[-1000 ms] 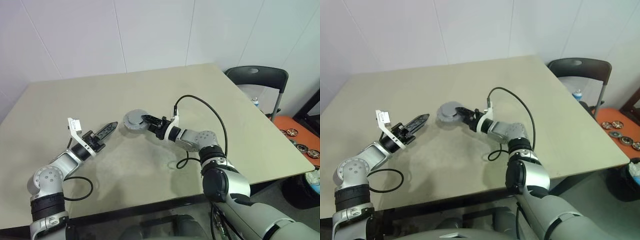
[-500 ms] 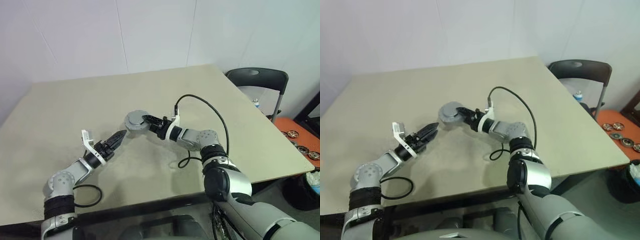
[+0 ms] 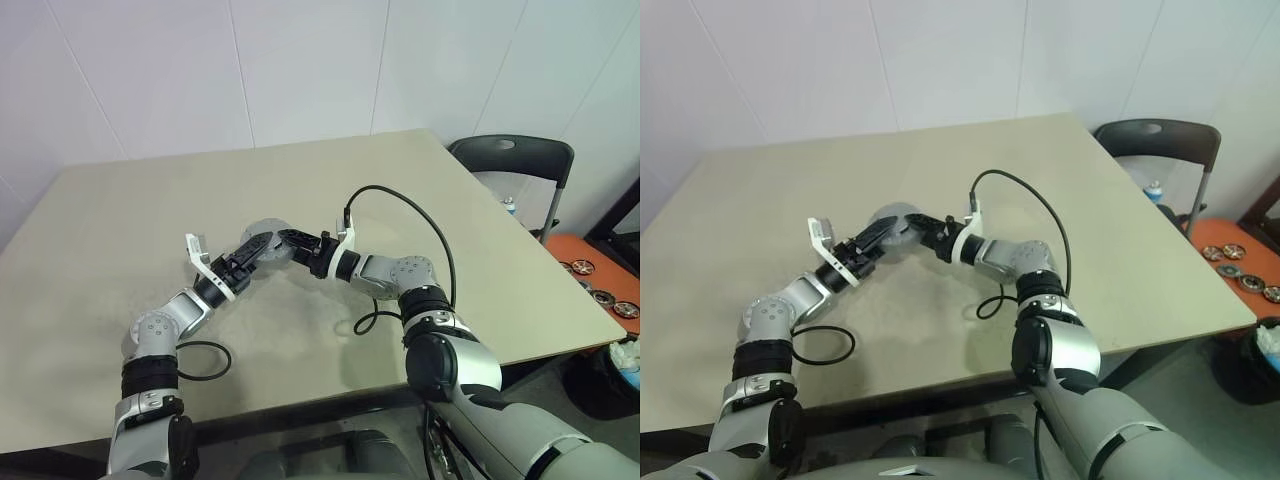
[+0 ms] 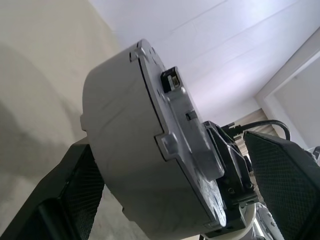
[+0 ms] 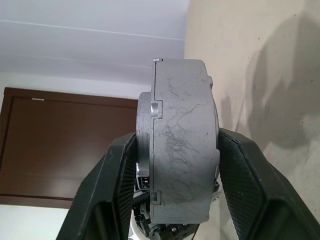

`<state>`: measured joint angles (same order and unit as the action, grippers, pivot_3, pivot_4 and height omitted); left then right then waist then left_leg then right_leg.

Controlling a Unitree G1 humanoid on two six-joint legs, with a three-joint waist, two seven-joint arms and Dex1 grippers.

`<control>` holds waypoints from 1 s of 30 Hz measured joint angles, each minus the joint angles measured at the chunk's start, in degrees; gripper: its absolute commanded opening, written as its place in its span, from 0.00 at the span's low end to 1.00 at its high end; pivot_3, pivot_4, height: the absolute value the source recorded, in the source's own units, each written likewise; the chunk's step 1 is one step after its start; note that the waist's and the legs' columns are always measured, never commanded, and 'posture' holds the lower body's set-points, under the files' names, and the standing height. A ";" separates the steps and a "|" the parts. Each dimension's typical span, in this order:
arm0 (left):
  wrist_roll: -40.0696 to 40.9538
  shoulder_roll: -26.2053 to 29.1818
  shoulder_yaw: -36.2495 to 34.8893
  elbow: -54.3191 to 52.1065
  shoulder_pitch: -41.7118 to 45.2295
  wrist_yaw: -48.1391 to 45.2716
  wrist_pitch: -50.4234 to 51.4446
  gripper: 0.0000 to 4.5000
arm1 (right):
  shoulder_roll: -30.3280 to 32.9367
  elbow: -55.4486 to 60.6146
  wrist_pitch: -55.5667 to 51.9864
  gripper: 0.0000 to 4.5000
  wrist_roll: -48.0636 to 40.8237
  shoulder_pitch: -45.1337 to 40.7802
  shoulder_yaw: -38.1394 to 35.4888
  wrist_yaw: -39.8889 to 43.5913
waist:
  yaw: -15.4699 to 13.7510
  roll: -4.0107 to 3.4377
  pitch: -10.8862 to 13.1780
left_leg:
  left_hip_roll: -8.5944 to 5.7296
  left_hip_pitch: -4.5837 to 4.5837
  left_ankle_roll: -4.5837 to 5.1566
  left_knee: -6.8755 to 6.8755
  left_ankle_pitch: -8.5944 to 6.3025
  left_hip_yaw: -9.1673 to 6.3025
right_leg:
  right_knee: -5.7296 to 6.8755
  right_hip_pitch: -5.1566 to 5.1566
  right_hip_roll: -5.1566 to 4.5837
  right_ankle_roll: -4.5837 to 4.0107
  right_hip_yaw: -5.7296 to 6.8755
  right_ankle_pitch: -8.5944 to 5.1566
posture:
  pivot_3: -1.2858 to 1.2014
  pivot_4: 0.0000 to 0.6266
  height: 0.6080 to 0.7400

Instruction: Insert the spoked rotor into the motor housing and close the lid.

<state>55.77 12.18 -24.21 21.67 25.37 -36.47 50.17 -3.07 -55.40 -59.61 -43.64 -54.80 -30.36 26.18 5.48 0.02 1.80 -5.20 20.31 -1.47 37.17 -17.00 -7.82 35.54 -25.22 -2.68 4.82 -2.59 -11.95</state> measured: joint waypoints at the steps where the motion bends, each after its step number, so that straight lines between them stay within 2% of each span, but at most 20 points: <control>1: 0.08 -0.43 -0.36 0.01 0.03 0.53 -0.12 1.00 | 0.02 0.05 -0.01 0.47 0.00 0.00 0.01 0.00 | -0.02 0.00 0.00 | 0.00 0.00 0.00 0.01 0.00 0.00 | 0.01 0.00 0.00 0.00 0.00 0.00 | 0.52 0.00 1.00; 8: 2.44 -3.22 -6.34 3.12 4.37 7.44 -2.53 1.00 | 0.15 0.37 -0.09 0.47 -0.03 -0.05 0.30 -0.10 | -0.07 0.03 -0.02 | -0.01 0.00 0.00 0.03 0.00 0.00 | 0.02 0.01 -0.01 0.01 0.00 0.01 | 0.52 0.00 1.00; 13: 2.45 -4.51 -6.39 3.48 4.70 8.39 -2.48 1.00 | 0.57 0.37 -0.14 0.47 -0.01 -0.03 0.34 -0.45 | -0.01 0.03 -0.02 | -0.01 0.02 0.00 0.02 0.00 0.01 | 0.01 -0.01 -0.01 0.01 0.00 0.01 | 0.52 0.00 1.00; 20: 2.42 -5.25 -2.98 2.76 4.13 7.84 3.77 1.00 | 0.73 0.38 0.11 0.47 0.03 -0.02 0.33 -1.05 | 0.04 0.04 -0.02 | -0.01 0.00 0.00 0.05 0.00 0.01 | 0.07 0.00 0.00 0.01 0.00 0.01 | 0.52 0.00 1.00; 30: 2.32 -2.65 -4.74 5.05 3.54 6.84 2.93 1.00 | 0.32 0.38 0.63 0.47 0.09 0.16 0.37 -1.77 | 0.00 0.04 -0.03 | -0.02 -0.02 -0.03 0.10 0.02 0.01 | 0.17 -0.01 0.00 0.01 -0.01 0.01 | 0.52 0.00 1.00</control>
<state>58.10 9.54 -28.94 26.72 28.90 -29.63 53.10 -2.75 -55.02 -58.98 -43.56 -54.64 -29.99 24.41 5.47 0.07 1.77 -5.21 20.29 -1.51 37.27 -16.98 -7.81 35.71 -25.24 -2.68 4.82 -2.60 -11.94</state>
